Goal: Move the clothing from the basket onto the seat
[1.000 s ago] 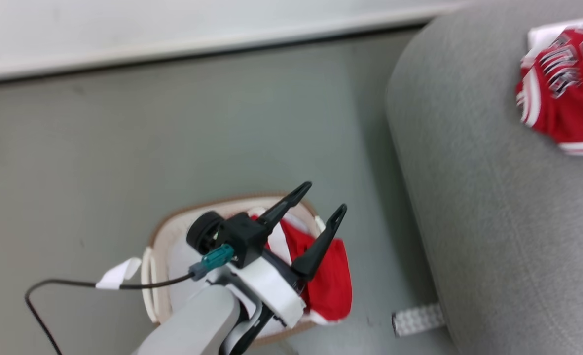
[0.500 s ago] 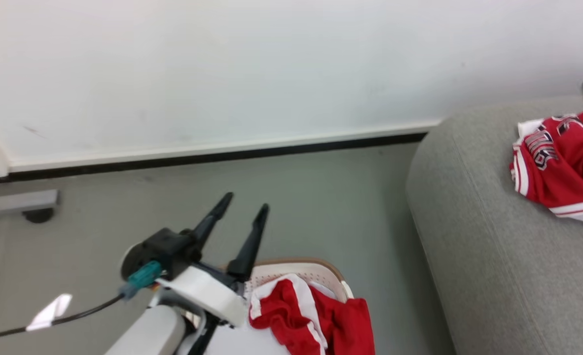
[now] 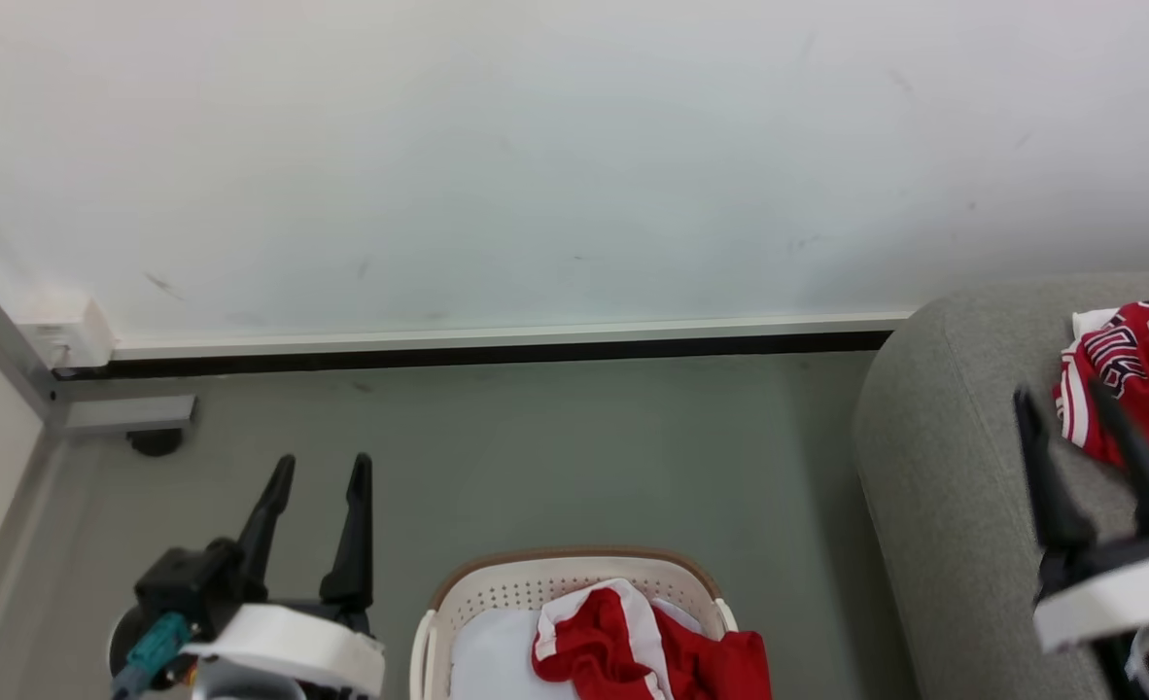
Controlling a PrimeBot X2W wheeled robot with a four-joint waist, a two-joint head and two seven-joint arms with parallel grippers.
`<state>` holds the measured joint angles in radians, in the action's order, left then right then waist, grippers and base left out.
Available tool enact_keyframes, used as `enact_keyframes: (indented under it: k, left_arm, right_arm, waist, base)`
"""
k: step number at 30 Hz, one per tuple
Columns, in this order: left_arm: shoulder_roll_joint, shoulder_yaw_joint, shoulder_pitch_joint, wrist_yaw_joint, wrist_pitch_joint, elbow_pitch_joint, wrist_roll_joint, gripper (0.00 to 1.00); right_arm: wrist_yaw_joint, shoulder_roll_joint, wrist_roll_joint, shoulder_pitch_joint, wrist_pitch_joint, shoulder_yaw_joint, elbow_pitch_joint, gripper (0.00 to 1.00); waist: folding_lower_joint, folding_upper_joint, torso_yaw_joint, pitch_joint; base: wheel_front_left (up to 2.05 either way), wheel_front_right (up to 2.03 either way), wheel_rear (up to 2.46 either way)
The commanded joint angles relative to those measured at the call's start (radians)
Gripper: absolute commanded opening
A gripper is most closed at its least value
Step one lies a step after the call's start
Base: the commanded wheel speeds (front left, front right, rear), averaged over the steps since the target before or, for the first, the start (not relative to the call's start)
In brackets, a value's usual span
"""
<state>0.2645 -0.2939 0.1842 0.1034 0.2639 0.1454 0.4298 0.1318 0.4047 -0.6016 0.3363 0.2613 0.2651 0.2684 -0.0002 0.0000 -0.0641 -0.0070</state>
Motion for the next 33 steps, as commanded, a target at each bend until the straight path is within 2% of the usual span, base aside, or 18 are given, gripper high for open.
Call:
enact_keyframes:
  k: [1,6,13,18,33]
  left_arm:
    - [-0.025,0.035,-0.039,-0.016,0.001,0.001,-0.028,1.00]
    - [-0.082,0.112,-0.092,-0.057,0.001,0.007,-0.090,1.00]
    - [-0.142,0.195,-0.125,-0.121,0.001,0.047,-0.151,1.00]
    - [-0.181,0.248,-0.125,-0.155,0.001,0.052,-0.206,1.00]
    - [-0.211,0.289,-0.116,-0.194,0.001,0.057,-0.239,1.00]
  right_arm:
    - [-0.002,-0.049,0.038,-0.092,0.003,-0.037,-0.023,1.00]
    - [-0.002,-0.158,0.104,-0.209,0.004,-0.108,-0.077,1.00]
    - [-0.002,-0.219,0.215,-0.279,0.004,-0.126,-0.093,1.00]
    - [-0.002,-0.267,0.250,-0.269,0.004,-0.151,-0.085,1.00]
    - [-0.002,-0.282,0.276,-0.249,0.004,-0.161,-0.066,1.00]
  waist:
    - [0.0002,0.0000,0.013,-0.007]
    - [0.0002,0.0000,0.016,-0.007]
    - [0.0002,0.0000,0.007,0.005]
    - [0.0002,0.0000,-0.006,0.013]
    - [0.0002,0.0000,-0.009,0.016]
  base:
    - [0.00,0.00,0.00]
    - [0.00,0.00,0.00]
    - [0.00,0.00,0.00]
    - [0.00,0.00,0.00]
    - [0.00,0.00,0.00]
